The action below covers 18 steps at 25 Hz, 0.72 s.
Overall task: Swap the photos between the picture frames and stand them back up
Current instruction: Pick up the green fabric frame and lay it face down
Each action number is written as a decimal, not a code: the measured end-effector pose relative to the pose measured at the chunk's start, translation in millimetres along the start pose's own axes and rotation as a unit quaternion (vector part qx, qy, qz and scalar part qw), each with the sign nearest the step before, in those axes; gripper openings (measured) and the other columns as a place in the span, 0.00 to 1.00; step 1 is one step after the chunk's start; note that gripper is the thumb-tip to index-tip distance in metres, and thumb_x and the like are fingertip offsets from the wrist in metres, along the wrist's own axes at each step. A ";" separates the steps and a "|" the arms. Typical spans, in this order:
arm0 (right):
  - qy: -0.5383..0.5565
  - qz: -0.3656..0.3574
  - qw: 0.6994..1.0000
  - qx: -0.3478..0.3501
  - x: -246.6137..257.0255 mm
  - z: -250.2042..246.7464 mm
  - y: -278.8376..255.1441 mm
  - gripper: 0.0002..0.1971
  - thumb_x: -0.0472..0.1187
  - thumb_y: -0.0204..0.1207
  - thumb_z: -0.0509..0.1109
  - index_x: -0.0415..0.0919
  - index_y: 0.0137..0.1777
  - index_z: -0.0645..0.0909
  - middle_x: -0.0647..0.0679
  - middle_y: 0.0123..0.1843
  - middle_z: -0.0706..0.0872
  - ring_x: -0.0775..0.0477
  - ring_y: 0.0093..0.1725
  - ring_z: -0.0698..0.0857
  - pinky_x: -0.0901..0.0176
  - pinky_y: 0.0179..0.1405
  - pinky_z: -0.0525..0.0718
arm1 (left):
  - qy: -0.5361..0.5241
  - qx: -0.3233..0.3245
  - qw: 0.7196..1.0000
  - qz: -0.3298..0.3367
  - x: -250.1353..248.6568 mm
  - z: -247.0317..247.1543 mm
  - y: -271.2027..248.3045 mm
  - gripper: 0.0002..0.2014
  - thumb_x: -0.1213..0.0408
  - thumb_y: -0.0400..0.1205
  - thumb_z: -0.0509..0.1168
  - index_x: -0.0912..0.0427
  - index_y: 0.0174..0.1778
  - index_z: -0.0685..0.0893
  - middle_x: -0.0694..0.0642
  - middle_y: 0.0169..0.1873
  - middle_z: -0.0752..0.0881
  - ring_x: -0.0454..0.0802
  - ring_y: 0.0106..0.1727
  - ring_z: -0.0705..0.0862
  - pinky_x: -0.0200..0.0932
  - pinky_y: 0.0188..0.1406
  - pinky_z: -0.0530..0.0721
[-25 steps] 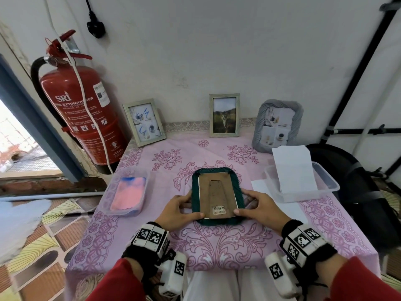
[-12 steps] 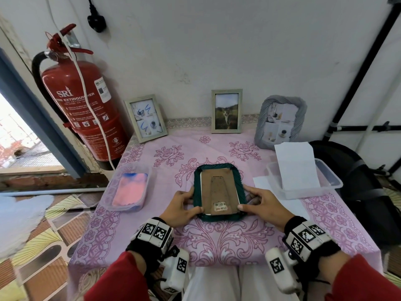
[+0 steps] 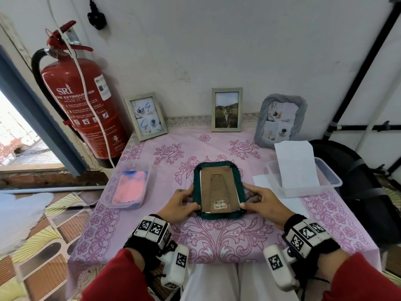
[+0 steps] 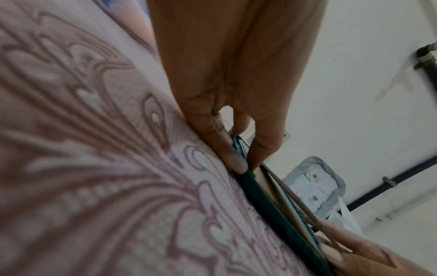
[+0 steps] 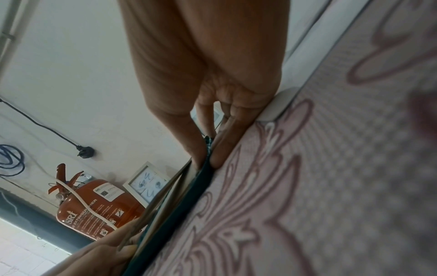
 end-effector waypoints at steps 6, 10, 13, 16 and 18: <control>0.019 0.025 1.000 -0.001 -1.3 1.6 1.7 0.34 0.22 0.70 0.72 0.38 0.76 0.67 0.48 0.40 0.75 0.56 0.37 0.76 0.77 0.36 0.82 | -0.040 0.009 0.999 -0.019 -2.6 0.1 -3.4 0.23 0.82 0.77 0.63 0.60 0.66 0.76 0.57 0.40 0.87 0.38 0.38 0.86 0.37 0.38 0.88; 0.069 0.095 0.993 -0.011 1.9 -1.5 5.9 0.22 0.31 0.79 0.65 0.37 0.74 0.71 0.41 0.42 0.76 0.50 0.36 0.79 0.65 0.28 0.87 | -0.089 0.016 0.995 -0.046 -5.4 -1.8 -5.6 0.19 0.71 0.85 0.58 0.55 0.72 0.72 0.58 0.58 0.85 0.50 0.58 0.83 0.47 0.57 0.86; 0.062 0.133 0.989 0.003 7.5 -4.4 11.9 0.14 0.32 0.83 0.58 0.38 0.66 0.75 0.41 0.36 0.76 0.47 0.29 0.78 0.58 0.22 0.86 | -0.136 -0.012 0.984 -0.114 -3.6 -6.1 -3.1 0.17 0.67 0.86 0.57 0.60 0.71 0.74 0.59 0.55 0.84 0.49 0.54 0.83 0.39 0.35 0.90; -0.020 0.132 0.991 -0.012 15.1 -7.0 24.4 0.10 0.31 0.79 0.58 0.37 0.57 0.76 0.44 0.32 0.74 0.46 0.24 0.73 0.60 0.21 0.79 | -0.029 -0.076 0.986 -0.143 -5.2 -18.0 13.1 0.15 0.67 0.85 0.59 0.68 0.66 0.77 0.57 0.37 0.82 0.44 0.32 0.81 0.32 0.19 0.81; -0.135 0.075 0.986 -0.067 23.3 -11.9 40.0 0.10 0.31 0.77 0.61 0.32 0.57 0.78 0.45 0.33 0.77 0.44 0.30 0.76 0.59 0.26 0.78 | 0.054 -0.124 0.985 -0.111 -13.1 -29.2 30.4 0.15 0.69 0.83 0.61 0.69 0.65 0.77 0.58 0.36 0.81 0.49 0.33 0.82 0.40 0.29 0.82</control>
Point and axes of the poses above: each hand's wrist, its own y-axis towards the middle knuckle, its own z-axis out of the palm, x = y × z, the point moved 5 cm from there along y, towards the middle knuckle
